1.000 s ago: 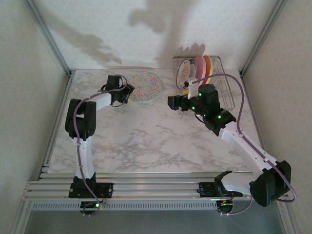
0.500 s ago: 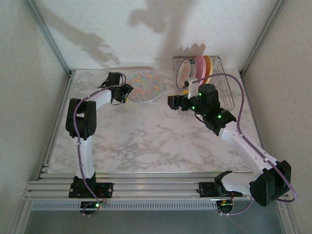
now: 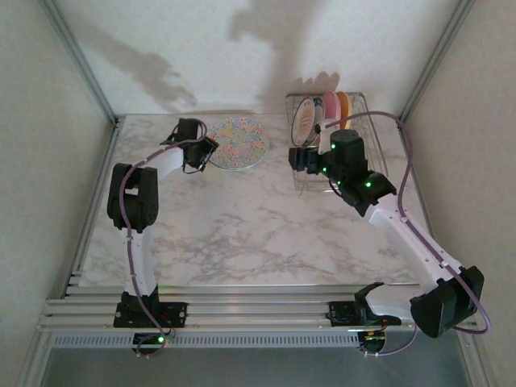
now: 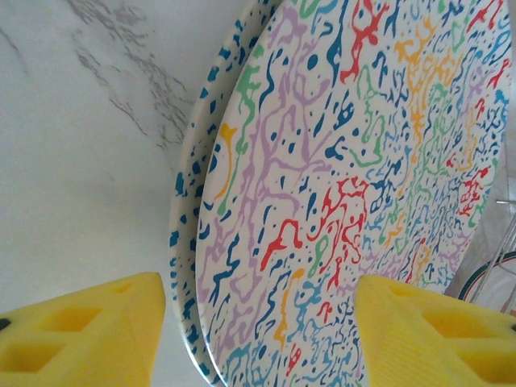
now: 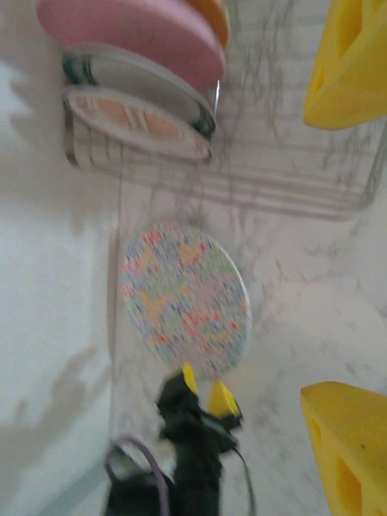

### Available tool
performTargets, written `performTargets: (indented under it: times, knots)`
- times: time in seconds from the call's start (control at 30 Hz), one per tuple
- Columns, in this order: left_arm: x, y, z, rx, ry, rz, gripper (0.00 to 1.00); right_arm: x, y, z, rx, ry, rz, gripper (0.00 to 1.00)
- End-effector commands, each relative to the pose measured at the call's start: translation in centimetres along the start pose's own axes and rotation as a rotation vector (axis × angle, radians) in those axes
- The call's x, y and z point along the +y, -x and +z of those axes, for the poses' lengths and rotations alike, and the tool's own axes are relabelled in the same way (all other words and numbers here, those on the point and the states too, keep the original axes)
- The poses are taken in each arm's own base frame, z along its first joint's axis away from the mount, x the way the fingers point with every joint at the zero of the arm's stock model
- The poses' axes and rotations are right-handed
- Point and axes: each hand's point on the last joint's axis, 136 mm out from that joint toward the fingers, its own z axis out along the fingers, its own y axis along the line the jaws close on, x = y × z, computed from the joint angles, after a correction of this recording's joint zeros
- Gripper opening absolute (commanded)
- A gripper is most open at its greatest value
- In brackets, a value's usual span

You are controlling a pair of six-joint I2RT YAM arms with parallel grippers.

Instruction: Unload the plates from the dish rack

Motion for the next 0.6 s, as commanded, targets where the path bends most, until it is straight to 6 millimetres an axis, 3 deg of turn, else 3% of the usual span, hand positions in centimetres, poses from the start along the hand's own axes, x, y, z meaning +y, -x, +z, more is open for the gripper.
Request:
performTargets:
  times: [0.0, 0.13, 0.27, 0.43, 0.57]
  knots:
    - [-1.7, 0.3, -3.4, -0.055, -0.014, 0.02, 0.67, -5.5, 1.0, -0.8, 0.03, -0.236, 0.086, 0.77]
    - [-2.9, -0.3, -5.1, -0.06, -0.057, 0.025, 0.71, -10.2, 1.4, -0.6, 0.086, -0.378, 0.223, 0.69]
    - [-4.8, -1.1, -7.4, -0.066, -0.122, 0.045, 0.71, -14.2, 1.7, 1.1, 0.141, -0.482, 0.316, 0.64]
    - [-7.7, -3.0, -10.9, -0.06, -0.24, 0.132, 0.71, -17.1, 3.4, 4.2, 0.16, -0.54, 0.314, 0.6]
    - [-9.9, -5.7, -14.6, -0.058, -0.354, 0.256, 0.7, -18.7, 4.4, 7.4, 0.171, -0.534, 0.273, 0.58]
